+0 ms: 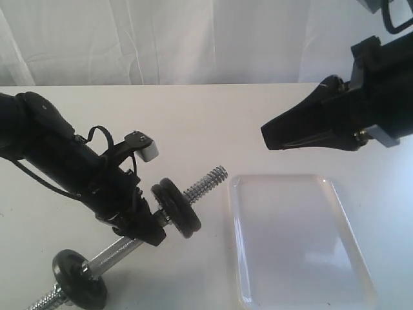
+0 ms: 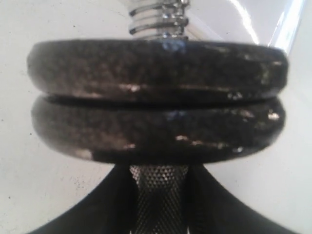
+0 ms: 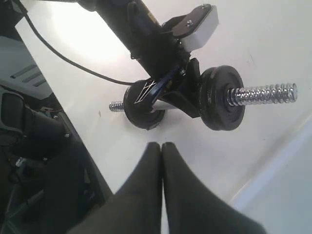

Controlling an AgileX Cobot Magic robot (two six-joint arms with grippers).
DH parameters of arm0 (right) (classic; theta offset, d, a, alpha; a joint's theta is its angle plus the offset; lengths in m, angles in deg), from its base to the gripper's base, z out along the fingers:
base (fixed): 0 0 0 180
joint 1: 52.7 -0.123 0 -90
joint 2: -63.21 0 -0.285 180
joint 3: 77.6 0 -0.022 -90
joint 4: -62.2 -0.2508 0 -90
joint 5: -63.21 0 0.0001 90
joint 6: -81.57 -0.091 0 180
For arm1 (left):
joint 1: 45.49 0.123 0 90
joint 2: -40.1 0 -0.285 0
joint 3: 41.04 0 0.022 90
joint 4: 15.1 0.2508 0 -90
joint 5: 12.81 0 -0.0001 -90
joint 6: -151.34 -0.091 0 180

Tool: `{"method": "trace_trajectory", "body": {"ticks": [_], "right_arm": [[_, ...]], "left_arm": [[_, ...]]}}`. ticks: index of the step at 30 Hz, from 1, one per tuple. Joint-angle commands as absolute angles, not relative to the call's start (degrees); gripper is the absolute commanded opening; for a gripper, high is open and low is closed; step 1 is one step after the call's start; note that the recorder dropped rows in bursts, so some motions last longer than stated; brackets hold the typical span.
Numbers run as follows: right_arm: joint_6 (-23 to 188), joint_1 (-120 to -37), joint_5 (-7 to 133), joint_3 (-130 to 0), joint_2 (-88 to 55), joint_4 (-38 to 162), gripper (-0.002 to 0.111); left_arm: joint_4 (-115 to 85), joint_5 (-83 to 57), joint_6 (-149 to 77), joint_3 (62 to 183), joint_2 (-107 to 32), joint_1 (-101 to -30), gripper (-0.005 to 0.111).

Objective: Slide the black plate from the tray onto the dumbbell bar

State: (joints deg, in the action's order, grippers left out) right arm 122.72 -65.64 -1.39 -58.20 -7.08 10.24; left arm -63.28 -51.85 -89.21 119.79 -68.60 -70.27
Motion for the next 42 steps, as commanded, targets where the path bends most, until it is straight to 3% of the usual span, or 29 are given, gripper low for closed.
{"method": "trace_trajectory", "body": {"ticks": [1,42], "right_arm": [[122.2,-65.3,-0.3,-57.3,-5.0,11.1,0.0],[120.9,-65.3,0.6,-57.0,-4.4,11.1,0.0]], "left_arm": [[-91.0,-52.9,-89.1,121.2,-66.6,-70.3,0.0],[-73.5,-52.2,-86.2,121.2,-71.2,-70.3,0.0]]}}
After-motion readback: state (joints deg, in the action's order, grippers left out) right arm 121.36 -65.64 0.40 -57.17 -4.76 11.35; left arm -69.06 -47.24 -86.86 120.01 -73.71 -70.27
